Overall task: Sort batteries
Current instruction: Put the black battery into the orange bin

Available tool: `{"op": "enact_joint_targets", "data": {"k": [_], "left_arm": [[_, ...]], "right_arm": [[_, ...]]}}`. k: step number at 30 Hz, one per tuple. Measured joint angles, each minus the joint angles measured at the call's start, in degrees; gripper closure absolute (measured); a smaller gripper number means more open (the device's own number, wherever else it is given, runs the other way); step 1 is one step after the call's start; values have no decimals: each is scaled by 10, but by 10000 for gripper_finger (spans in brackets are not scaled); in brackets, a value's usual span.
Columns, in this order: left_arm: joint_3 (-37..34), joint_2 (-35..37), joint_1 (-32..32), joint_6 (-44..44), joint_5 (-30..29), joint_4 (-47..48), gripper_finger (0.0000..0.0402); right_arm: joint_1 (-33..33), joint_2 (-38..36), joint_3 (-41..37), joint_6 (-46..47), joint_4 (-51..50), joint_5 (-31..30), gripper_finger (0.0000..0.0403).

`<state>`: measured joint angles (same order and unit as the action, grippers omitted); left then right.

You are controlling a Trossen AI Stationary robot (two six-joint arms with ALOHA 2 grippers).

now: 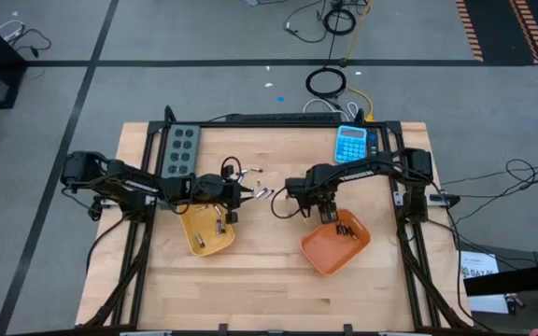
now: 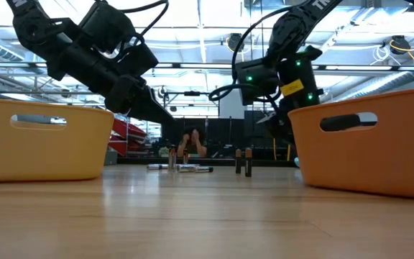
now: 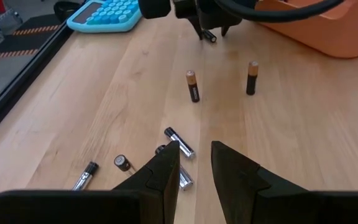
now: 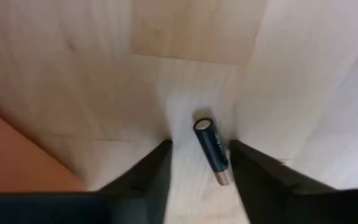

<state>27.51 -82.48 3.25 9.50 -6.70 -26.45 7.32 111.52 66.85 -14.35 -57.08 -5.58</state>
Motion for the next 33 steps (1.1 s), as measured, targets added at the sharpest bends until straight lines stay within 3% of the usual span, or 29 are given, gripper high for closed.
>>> {"op": "enact_joint_targets", "data": {"k": [6, 13, 19, 22, 26, 33], "left_arm": [[0, 0, 0, 0, 0, 0, 300], [0, 0, 0, 0, 0, 0, 300], [0, 0, 1, 0, 0, -1, 300], [0, 0, 1, 0, 0, -1, 300], [0, 0, 1, -1, 0, -1, 300], [0, 0, 1, -2, 0, -1, 300]], "right_arm": [[0, 1, 1, -12, 6, 1, 384], [-3, -2, 49, 2, -29, -6, 396], [-10, -73, 110, 41, -77, -2, 399], [-29, -115, 113, 84, -86, 61, 400], [-70, -178, 115, 207, -84, 175, 401], [-151, -186, 115, 330, -82, 203, 402]]}}
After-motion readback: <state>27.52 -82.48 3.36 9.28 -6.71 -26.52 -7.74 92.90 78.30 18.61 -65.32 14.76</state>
